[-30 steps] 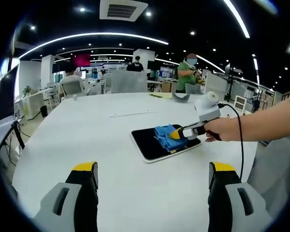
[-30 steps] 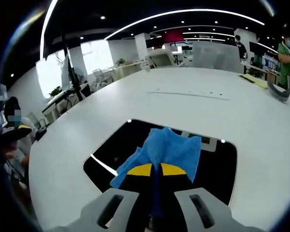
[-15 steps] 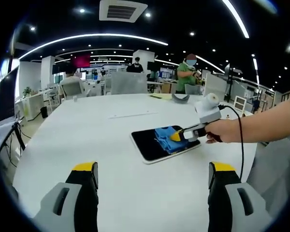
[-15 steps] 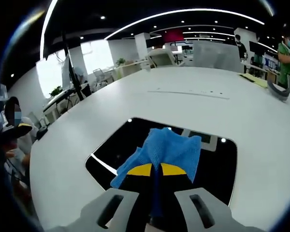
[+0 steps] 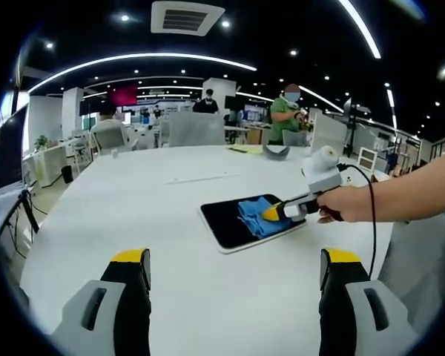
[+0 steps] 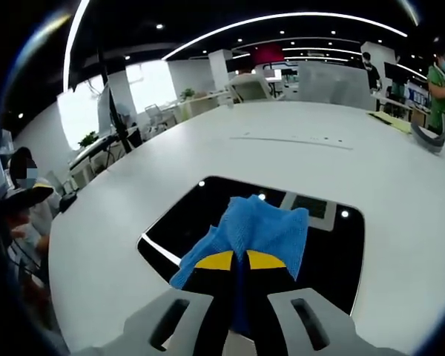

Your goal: Wipe the mirror surface with the cleaning cloth until all visible marks leave the cleaned area.

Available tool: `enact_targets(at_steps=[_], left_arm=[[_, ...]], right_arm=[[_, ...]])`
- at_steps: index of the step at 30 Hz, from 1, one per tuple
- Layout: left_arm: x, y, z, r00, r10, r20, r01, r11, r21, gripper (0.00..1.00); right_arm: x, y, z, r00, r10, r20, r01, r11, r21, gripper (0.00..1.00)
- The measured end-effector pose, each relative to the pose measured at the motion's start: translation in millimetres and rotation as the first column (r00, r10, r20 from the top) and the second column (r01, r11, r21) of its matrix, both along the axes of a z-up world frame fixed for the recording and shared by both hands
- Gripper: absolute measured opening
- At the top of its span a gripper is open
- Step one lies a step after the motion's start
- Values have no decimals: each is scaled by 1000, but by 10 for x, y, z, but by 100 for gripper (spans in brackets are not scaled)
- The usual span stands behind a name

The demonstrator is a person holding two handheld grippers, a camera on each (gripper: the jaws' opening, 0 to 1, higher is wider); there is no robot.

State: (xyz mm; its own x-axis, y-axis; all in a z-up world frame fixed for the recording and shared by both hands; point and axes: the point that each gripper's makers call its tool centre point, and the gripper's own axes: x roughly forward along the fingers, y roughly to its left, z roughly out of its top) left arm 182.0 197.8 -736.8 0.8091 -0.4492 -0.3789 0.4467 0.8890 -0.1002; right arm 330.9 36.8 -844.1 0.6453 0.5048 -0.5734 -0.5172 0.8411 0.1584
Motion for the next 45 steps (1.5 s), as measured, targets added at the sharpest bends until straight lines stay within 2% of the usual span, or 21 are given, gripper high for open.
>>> enact_targets(at_steps=[20, 33, 45], left_arm=[[-11, -49, 2, 1000, -6, 3, 6, 1000, -7, 96], [10, -25, -34, 1000, -2, -3, 2, 1000, -11, 96], [7, 27, -66, 1000, 10, -11, -10, 1000, -14, 96]], right_arm=[[-158, 15, 4, 1000, 15, 7, -15, 1000, 12, 0], [-132, 16, 0, 1000, 18, 2, -18, 1000, 17, 0], [1, 58, -14, 1000, 22, -5, -22, 1000, 15, 0]])
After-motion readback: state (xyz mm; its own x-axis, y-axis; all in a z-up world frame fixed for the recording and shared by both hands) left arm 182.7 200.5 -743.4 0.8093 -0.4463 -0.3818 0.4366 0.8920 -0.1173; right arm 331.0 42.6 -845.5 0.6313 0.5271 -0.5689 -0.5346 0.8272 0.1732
